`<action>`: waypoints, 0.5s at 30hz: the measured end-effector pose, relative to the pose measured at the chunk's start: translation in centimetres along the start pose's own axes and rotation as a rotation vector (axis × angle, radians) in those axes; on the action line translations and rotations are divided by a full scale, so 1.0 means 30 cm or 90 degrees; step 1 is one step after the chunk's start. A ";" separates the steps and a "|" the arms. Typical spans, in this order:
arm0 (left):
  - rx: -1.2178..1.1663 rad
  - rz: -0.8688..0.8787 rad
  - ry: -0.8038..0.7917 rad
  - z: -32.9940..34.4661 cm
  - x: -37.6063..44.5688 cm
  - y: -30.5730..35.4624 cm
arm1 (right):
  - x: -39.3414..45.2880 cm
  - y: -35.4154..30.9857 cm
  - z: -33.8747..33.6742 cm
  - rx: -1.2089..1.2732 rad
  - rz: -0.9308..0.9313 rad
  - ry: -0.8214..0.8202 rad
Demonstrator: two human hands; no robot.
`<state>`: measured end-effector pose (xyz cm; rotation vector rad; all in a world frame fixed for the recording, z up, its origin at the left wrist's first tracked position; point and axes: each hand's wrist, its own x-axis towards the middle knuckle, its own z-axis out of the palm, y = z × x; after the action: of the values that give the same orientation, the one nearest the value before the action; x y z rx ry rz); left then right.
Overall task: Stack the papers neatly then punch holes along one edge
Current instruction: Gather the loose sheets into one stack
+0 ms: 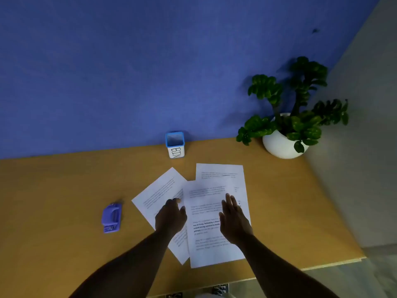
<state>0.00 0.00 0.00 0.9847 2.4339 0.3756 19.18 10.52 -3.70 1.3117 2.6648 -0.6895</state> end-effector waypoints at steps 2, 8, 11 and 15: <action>-0.024 -0.031 -0.053 0.023 0.002 -0.006 | -0.005 0.004 0.006 0.004 0.021 -0.032; -0.097 -0.144 -0.191 0.093 0.007 -0.020 | -0.031 0.022 0.021 0.007 0.062 -0.126; -0.168 -0.185 -0.208 0.105 0.006 -0.015 | -0.042 0.029 0.031 0.008 0.085 -0.173; -0.324 -0.269 -0.231 0.118 0.017 -0.004 | -0.047 0.024 0.041 0.004 0.081 -0.190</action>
<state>1.49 0.53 -3.20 0.2781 1.9950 0.5688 20.48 9.36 -4.67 1.2537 2.3260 -0.8061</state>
